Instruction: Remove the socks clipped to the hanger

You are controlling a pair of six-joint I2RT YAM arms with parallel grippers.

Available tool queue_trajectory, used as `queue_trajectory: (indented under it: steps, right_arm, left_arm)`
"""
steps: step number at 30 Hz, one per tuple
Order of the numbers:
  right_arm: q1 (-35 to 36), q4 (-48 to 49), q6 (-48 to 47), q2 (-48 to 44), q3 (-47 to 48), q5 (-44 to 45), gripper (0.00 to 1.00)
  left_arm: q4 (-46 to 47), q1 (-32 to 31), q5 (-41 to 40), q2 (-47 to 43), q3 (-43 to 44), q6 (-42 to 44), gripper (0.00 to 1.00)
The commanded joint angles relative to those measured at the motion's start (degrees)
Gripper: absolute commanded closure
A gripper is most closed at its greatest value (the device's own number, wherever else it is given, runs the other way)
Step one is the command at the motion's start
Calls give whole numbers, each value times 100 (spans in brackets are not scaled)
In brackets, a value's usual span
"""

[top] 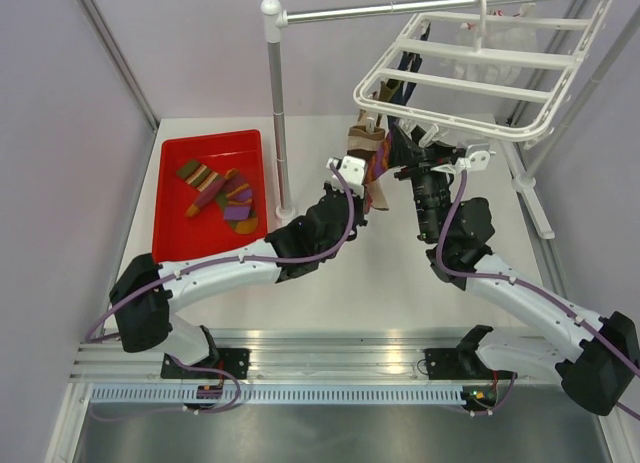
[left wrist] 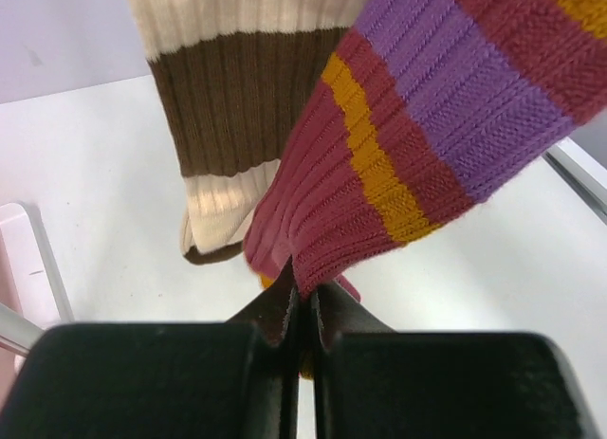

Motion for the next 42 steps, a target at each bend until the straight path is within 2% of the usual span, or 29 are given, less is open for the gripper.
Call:
queue_trajectory:
  steps: [1, 3, 9, 13, 25, 31, 38, 42]
  right_arm:
    - [12, 356, 18, -34, 13, -99, 50]
    - [12, 435, 9, 45, 66, -90, 43]
    - [12, 515, -26, 212, 241, 24, 34]
    - [12, 559, -140, 265, 286, 200, 41]
    - [3, 805, -184, 194, 251, 279, 40]
    - [3, 928, -184, 186, 233, 376, 52]
    - [12, 779, -184, 133, 286, 376, 87]
    - [3, 700, -184, 54, 251, 376, 97]
  left_arm:
    - [72, -108, 148, -151, 40, 33, 98]
    - [89, -135, 175, -142, 23, 41, 98]
    - [133, -214, 175, -142, 14, 68, 98]
    - [151, -232, 166, -151, -21, 77, 98]
    - [168, -240, 184, -107, -22, 85, 98]
    - [168, -240, 166, -133, -65, 77, 98]
    - [177, -240, 149, -151, -83, 68, 98]
    - [177, -240, 140, -151, -83, 59, 98]
